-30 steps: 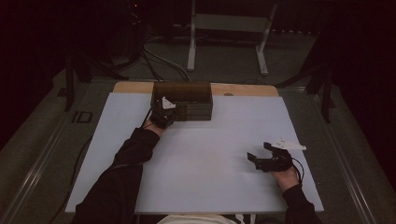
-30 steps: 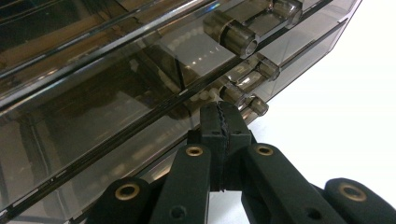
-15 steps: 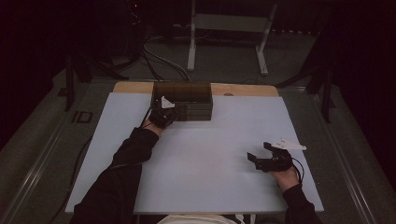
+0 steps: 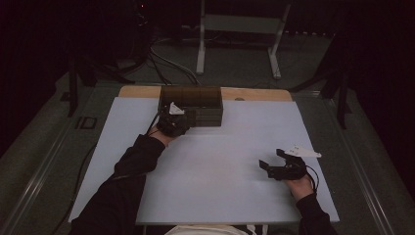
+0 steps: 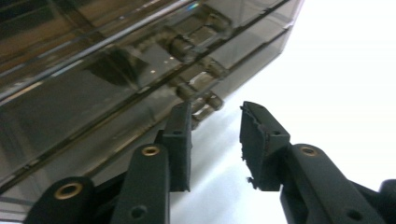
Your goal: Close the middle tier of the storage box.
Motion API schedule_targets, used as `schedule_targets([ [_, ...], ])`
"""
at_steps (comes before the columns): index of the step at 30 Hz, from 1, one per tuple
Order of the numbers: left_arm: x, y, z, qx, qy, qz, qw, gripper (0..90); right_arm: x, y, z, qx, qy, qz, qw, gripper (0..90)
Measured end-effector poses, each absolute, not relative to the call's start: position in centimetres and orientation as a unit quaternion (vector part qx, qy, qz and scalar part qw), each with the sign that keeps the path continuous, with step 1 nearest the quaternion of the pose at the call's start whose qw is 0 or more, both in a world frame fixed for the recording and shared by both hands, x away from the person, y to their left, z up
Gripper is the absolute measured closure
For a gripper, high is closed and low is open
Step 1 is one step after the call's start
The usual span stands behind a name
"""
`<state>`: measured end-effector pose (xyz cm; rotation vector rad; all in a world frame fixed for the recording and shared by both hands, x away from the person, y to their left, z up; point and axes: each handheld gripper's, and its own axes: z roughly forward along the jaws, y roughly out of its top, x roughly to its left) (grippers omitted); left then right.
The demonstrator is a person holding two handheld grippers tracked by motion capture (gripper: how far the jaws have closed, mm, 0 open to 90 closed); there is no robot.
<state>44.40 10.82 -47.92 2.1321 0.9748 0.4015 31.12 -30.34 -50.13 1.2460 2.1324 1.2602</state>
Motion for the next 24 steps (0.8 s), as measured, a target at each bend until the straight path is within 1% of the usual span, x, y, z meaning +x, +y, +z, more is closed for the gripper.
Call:
schedule_targets([
  [3,44.30,10.70,-47.80,0.834,0.383,0.150,0.369,48.5,31.10,-30.31,-50.10,0.442,0.756,0.447,0.183,8.4],
  [5,44.27,10.72,-47.70,0.835,0.384,0.146,0.367,45.6,31.09,-30.30,-50.09,0.441,0.756,0.448,0.183,8.4],
  [7,44.28,10.74,-47.62,0.836,0.387,0.140,0.363,39.1,31.08,-30.30,-50.07,0.442,0.756,0.447,0.183,8.4],
  [8,44.28,10.75,-47.59,0.839,0.385,0.136,0.360,37.8,31.09,-30.30,-50.08,0.442,0.756,0.448,0.183,8.4],
  [12,44.22,10.44,-47.57,0.846,0.388,0.128,0.342,20.2,31.09,-30.28,-50.09,0.442,0.756,0.448,0.183,8.4],
  [14,44.17,10.40,-47.53,0.848,0.387,0.128,0.339,16.5,31.09,-30.26,-50.08,0.441,0.756,0.448,0.183,8.4],
  [15,44.19,10.29,-47.53,0.850,0.389,0.120,0.336,16.5,31.09,-30.25,-50.08,0.441,0.756,0.447,0.183,8.4],
  [16,44.19,10.24,-47.52,0.852,0.387,0.115,0.333,9.6,31.11,-30.26,-50.10,0.441,0.756,0.447,0.183,8.4],
  [17,44.22,10.22,-47.55,0.856,0.381,0.103,0.334,6.6,31.10,-30.25,-50.09,0.442,0.756,0.447,0.183,8.4],
  [18,44.23,10.19,-47.57,0.858,0.377,0.097,0.335,1.1,31.10,-30.26,-50.09,0.442,0.756,0.447,0.183,8.4],
  [24,43.99,9.79,-47.64,0.866,0.348,0.084,0.348,1.0,31.11,-30.29,-50.08,0.442,0.755,0.449,0.182,8.4],
])
